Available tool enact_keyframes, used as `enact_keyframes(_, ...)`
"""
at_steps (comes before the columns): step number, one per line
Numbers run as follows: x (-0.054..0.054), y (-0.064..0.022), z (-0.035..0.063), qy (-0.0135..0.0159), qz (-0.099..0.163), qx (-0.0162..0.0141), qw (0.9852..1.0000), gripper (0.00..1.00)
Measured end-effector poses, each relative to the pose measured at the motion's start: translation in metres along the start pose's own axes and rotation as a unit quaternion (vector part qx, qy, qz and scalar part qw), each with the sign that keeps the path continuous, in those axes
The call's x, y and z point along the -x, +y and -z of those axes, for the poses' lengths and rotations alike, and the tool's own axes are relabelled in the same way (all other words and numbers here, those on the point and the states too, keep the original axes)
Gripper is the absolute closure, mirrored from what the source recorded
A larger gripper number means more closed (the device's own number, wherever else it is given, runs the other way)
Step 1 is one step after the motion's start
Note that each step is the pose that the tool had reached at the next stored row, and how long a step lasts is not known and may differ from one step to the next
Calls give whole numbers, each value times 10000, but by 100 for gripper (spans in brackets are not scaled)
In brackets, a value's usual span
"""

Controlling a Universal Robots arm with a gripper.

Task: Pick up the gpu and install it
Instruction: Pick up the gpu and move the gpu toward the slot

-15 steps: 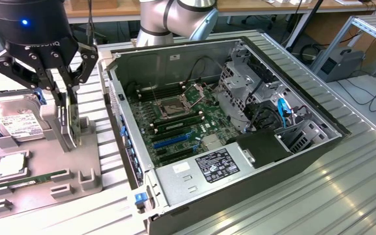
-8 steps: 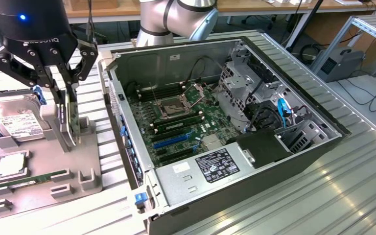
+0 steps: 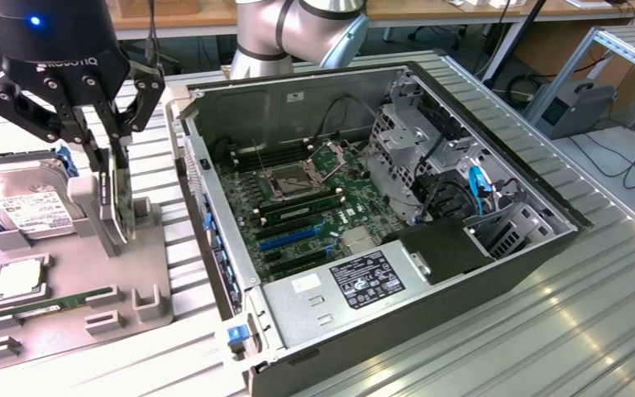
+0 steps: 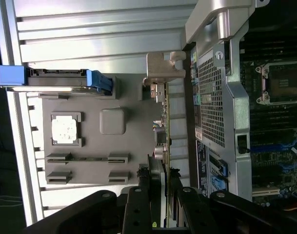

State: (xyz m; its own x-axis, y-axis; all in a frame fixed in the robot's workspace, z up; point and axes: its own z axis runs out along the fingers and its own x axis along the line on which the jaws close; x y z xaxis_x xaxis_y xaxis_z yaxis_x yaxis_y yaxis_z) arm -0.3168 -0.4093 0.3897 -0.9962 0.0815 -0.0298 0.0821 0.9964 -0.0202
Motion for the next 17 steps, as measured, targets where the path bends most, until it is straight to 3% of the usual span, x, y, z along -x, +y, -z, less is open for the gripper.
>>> enact_keyframes(17,8,-3,144,0,0,0,10000,73)
